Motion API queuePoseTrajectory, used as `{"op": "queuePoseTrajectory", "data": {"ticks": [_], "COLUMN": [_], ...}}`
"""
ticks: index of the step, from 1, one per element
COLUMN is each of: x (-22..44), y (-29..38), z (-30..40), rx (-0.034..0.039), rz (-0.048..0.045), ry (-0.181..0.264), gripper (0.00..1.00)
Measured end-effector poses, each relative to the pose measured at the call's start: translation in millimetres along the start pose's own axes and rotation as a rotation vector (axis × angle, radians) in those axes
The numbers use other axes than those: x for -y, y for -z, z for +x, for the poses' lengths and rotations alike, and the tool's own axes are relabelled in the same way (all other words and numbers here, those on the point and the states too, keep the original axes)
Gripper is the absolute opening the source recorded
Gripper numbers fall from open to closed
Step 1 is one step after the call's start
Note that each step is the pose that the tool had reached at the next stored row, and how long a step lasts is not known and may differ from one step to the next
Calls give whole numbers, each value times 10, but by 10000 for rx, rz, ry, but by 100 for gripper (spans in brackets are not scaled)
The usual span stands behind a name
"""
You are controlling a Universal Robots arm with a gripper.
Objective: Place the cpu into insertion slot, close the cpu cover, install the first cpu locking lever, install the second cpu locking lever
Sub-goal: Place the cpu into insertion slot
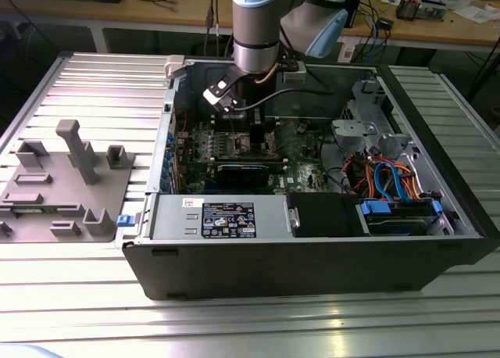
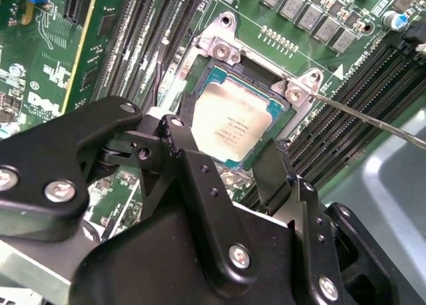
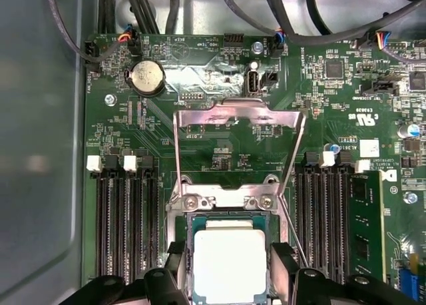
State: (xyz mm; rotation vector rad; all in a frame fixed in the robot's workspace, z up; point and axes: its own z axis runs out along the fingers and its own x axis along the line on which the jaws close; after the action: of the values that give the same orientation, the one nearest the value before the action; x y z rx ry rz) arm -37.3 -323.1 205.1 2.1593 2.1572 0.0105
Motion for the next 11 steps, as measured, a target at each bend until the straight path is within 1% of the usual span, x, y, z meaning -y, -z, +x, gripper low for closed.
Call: {"op": "queuePoseTrajectory", "data": {"ticks": [3,4,5,7,8,10,11], "x": [-3,-4,-6,-10,-11,-10,-11], "y": [42,56,70,96,95,96,96], "z": [-3,-3,-4,-6,-5,-6,-6], "rx": [0,0,0,0,-2,0,0], "rz": [6,8,13,31,35,42,47], "ry": [0,1,1,2,3,1,3], "gripper": [60,54,54,41,41,29,29]}}
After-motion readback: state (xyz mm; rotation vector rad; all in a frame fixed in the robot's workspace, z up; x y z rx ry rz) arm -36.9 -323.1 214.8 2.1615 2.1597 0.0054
